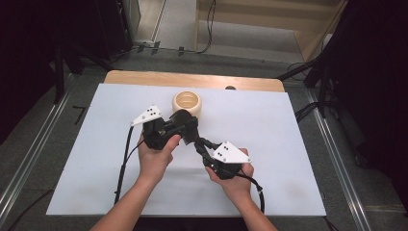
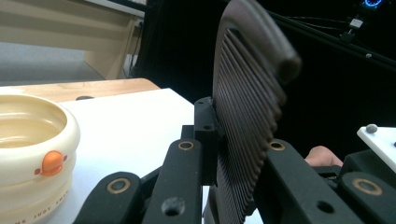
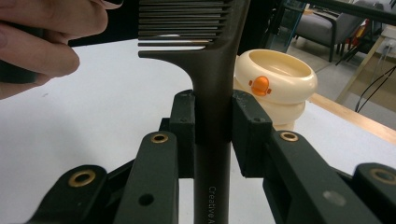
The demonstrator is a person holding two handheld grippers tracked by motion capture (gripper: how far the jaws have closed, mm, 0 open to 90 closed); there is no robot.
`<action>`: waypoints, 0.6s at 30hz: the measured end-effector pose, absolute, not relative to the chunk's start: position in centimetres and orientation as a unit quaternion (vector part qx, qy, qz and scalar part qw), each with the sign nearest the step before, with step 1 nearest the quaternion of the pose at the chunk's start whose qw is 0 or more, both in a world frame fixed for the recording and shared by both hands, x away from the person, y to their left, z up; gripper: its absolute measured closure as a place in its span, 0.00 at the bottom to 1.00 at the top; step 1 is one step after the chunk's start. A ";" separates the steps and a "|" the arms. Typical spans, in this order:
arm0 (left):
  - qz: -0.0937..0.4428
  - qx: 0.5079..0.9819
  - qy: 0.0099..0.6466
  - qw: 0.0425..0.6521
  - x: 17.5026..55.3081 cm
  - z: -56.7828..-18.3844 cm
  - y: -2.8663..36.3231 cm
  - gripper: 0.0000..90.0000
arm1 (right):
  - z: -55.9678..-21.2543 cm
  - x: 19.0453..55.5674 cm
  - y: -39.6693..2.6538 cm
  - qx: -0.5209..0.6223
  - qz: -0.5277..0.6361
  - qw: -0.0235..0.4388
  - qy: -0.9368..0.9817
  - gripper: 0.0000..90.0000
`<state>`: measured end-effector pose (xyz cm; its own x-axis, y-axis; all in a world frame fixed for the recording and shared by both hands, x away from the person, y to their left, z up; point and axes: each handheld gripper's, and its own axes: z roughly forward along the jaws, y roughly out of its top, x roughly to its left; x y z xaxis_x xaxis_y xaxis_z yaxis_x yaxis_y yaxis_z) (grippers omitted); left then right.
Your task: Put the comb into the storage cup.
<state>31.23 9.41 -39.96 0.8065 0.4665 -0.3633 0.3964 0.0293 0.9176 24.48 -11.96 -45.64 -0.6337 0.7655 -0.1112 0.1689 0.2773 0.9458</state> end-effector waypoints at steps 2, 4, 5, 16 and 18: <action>0.024 0.693 0.310 0.650 31.3 -39.9 9.4 0.94 | -45.7 24.5 -12.0 0.312 0.514 0.292 0.744 0.77; 0.026 0.693 0.309 0.651 31.3 -39.9 9.5 0.94 | -45.7 24.6 -12.0 0.309 0.519 0.294 0.741 0.77; 0.026 0.693 0.310 0.650 31.3 -39.9 9.6 0.94 | -45.7 24.6 -12.1 0.307 0.518 0.295 0.741 0.75; 0.041 0.692 0.309 0.651 31.6 -39.4 10.2 0.94 | -45.5 25.0 -12.8 0.302 0.539 0.257 0.743 0.44; 0.043 0.693 0.308 0.650 31.7 -39.3 10.3 0.94 | -45.4 25.0 -13.1 0.308 0.550 0.246 0.736 0.38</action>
